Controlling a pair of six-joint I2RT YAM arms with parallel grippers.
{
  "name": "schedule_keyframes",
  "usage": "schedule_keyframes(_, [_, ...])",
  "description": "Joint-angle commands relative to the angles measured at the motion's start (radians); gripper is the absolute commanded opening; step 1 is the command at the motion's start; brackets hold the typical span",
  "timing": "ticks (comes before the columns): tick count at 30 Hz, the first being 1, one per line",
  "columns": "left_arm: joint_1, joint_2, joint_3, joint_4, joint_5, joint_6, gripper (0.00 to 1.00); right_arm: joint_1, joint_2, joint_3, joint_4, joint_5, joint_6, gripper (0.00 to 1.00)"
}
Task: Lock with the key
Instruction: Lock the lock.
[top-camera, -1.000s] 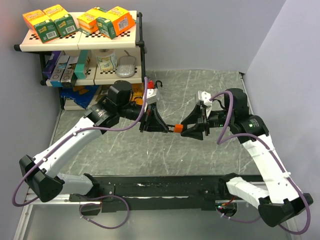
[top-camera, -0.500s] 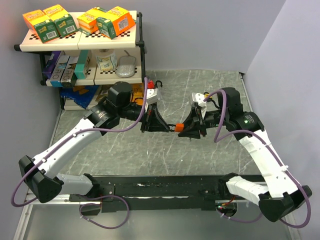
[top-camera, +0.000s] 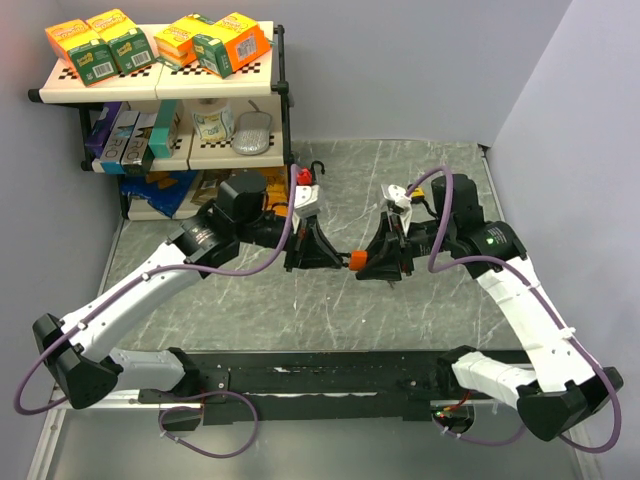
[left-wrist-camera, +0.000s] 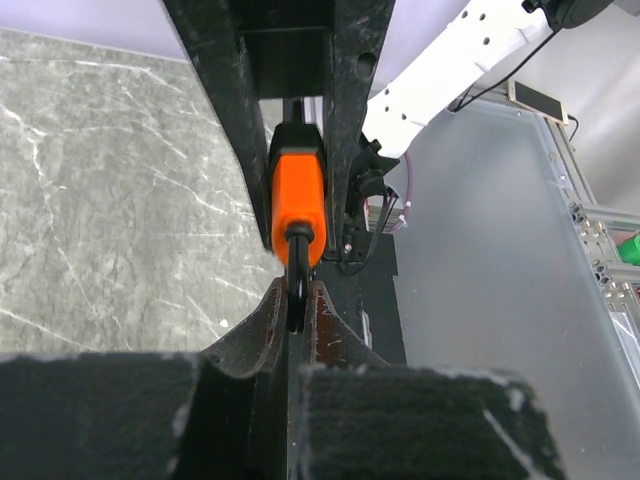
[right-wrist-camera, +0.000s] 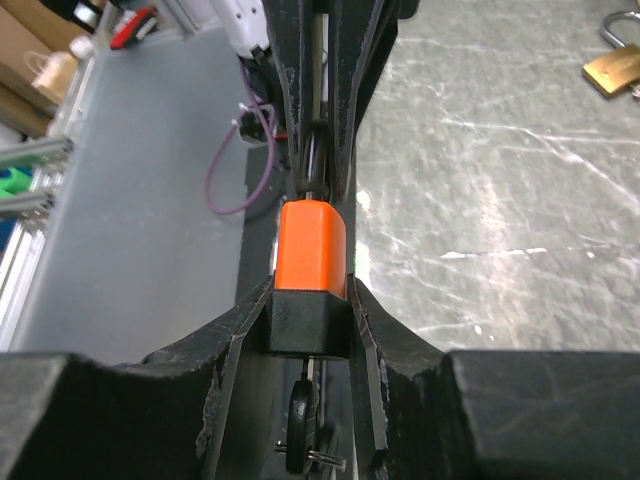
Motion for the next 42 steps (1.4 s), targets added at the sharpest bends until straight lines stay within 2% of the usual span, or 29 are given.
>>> schedule_keyframes(1, [-0.060,0.026,0.013,0.148,0.027,-0.041,0.01,0.045,-0.003,0.003,0.218,0.002,0.057,0.00])
schedule_keyframes(7, [-0.079,0.051,-0.017,0.230,0.053,-0.117,0.01,0.086,0.010,-0.006,0.318,0.046,0.081,0.00])
schedule_keyframes(15, [-0.125,0.092,-0.010,0.276,0.035,-0.096,0.01,0.145,0.059,0.025,0.383,0.039,0.114,0.00])
schedule_keyframes(19, [-0.111,0.074,-0.019,0.231,0.026,-0.084,0.01,0.143,0.058,0.034,0.327,0.042,0.062,0.00])
schedule_keyframes(24, [-0.007,0.036,-0.045,0.162,0.058,-0.064,0.01,0.109,0.026,0.017,0.183,0.051,-0.021,0.02])
schedule_keyframes(26, [0.034,0.020,-0.037,0.086,0.068,-0.003,0.01,0.074,0.010,0.020,0.125,0.054,-0.060,0.30])
schedule_keyframes(27, [0.045,0.016,-0.033,0.058,0.072,0.048,0.01,0.059,0.009,0.029,0.099,0.056,-0.073,0.59])
schedule_keyframes(28, [0.056,0.008,-0.022,-0.006,0.075,0.089,0.01,0.039,0.003,0.034,0.049,0.059,-0.094,0.67])
schedule_keyframes(30, [0.072,-0.001,-0.014,-0.065,0.070,0.166,0.01,-0.022,-0.002,0.048,-0.007,0.057,-0.128,0.74])
schedule_keyframes(35, [0.072,-0.017,-0.004,-0.112,0.064,0.223,0.01,-0.096,0.010,0.091,-0.177,0.059,-0.260,0.73])
schedule_keyframes(42, [0.073,-0.007,0.003,-0.091,0.065,0.219,0.01,-0.096,0.027,0.105,-0.239,0.077,-0.309,0.58])
